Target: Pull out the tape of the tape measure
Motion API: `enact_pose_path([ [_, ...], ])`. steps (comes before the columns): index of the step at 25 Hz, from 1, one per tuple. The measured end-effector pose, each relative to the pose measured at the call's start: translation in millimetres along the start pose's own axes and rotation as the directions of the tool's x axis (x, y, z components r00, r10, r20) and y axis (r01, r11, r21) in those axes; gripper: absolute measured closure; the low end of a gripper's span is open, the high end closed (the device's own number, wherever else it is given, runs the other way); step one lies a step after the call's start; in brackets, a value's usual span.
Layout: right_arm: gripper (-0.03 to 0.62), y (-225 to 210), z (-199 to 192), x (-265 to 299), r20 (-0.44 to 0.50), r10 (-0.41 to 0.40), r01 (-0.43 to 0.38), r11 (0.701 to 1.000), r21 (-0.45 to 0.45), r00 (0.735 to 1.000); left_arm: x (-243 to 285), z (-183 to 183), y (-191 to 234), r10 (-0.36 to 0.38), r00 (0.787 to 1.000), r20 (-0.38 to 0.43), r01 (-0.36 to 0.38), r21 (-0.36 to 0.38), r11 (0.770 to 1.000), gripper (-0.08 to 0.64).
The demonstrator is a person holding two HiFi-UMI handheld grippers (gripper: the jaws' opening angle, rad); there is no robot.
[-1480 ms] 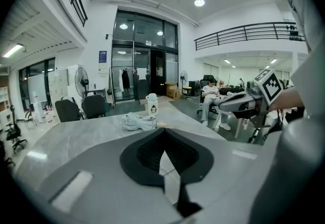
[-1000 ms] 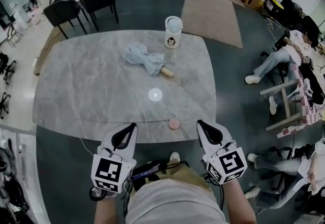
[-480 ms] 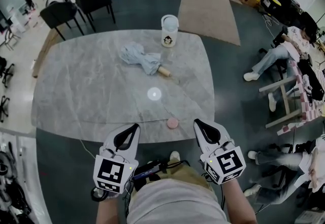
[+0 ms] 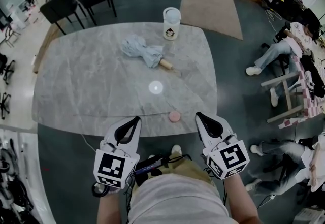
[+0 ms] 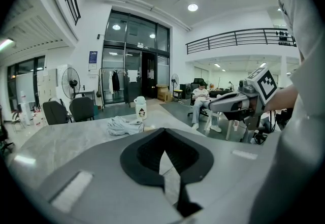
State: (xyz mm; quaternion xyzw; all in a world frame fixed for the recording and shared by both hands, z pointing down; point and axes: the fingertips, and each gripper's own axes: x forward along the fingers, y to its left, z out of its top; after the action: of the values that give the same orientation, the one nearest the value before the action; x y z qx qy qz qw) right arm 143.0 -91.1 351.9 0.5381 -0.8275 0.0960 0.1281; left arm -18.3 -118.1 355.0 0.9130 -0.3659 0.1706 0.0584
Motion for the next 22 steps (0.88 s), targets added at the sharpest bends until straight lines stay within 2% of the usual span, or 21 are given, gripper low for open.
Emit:
enact_pose_path([
  [22,0.591,0.9,5.8,-0.6,-0.004,0.000,0.000,1.000,-0.011,1.000,1.3,3.7,1.1,-0.001,1.000,0.001,0.001,0.005,1.000,0.546],
])
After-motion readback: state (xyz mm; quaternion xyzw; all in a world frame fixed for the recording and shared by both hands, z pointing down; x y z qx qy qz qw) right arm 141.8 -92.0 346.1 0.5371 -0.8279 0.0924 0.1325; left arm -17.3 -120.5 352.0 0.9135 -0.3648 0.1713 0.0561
